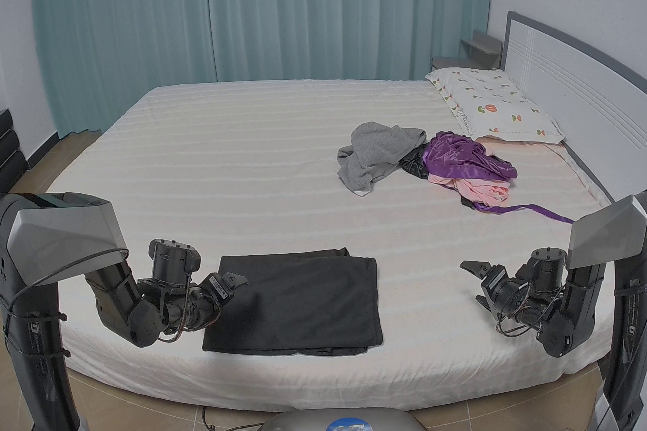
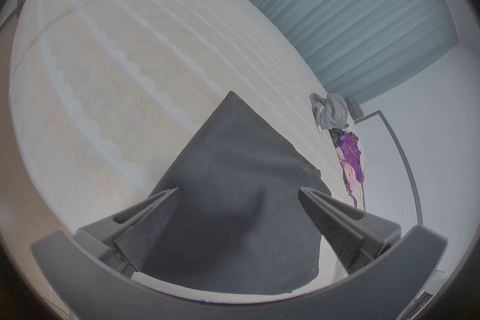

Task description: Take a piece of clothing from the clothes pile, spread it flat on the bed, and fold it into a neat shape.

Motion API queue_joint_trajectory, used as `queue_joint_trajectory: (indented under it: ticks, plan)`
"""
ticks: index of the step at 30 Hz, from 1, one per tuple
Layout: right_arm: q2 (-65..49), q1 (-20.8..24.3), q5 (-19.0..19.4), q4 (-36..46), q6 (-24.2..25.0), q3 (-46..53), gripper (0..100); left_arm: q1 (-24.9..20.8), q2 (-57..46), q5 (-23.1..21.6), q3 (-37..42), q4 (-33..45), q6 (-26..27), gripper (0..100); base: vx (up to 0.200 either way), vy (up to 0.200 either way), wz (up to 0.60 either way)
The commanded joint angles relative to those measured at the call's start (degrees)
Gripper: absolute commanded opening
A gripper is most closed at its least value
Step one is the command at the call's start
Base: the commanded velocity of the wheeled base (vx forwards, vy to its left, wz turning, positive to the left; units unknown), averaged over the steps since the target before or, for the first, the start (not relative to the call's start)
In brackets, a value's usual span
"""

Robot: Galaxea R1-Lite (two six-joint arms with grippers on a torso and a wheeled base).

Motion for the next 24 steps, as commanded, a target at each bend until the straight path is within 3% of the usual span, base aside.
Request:
queue_joint_trajectory:
  ticks: [1, 7, 14, 20, 24]
  plan:
    - [1.09, 0.24, -0.01, -1.02, -0.02, 0.79, 100, 0.25, 0.28, 0.78, -0.33, -0.11, 0.24, 100, 0.000, 0.000, 0.00]
    - [1.53, 0.33, 0.07, -1.55, -0.46, 1.49, 100, 1.66, -0.42, 1.04, 0.02, -2.84, 1.12, 100, 0.000, 0.000, 0.00]
    - [1.62, 0.59, -0.01, -1.55, -0.64, 1.58, 100, 3.51, 1.43, 0.95, 0.46, -6.09, 7.97, 100, 0.000, 0.000, 0.00]
    - [1.62, 0.85, -0.01, -1.55, -0.64, 1.67, 100, 2.98, 5.64, 0.69, 0.38, -7.41, 13.68, 100, 0.000, 0.000, 0.00]
    - [1.70, 0.85, -0.01, -1.55, -1.25, 2.20, 100, 2.10, 9.86, 1.39, -0.06, -12.24, 16.85, 100, 0.000, 0.000, 0.00]
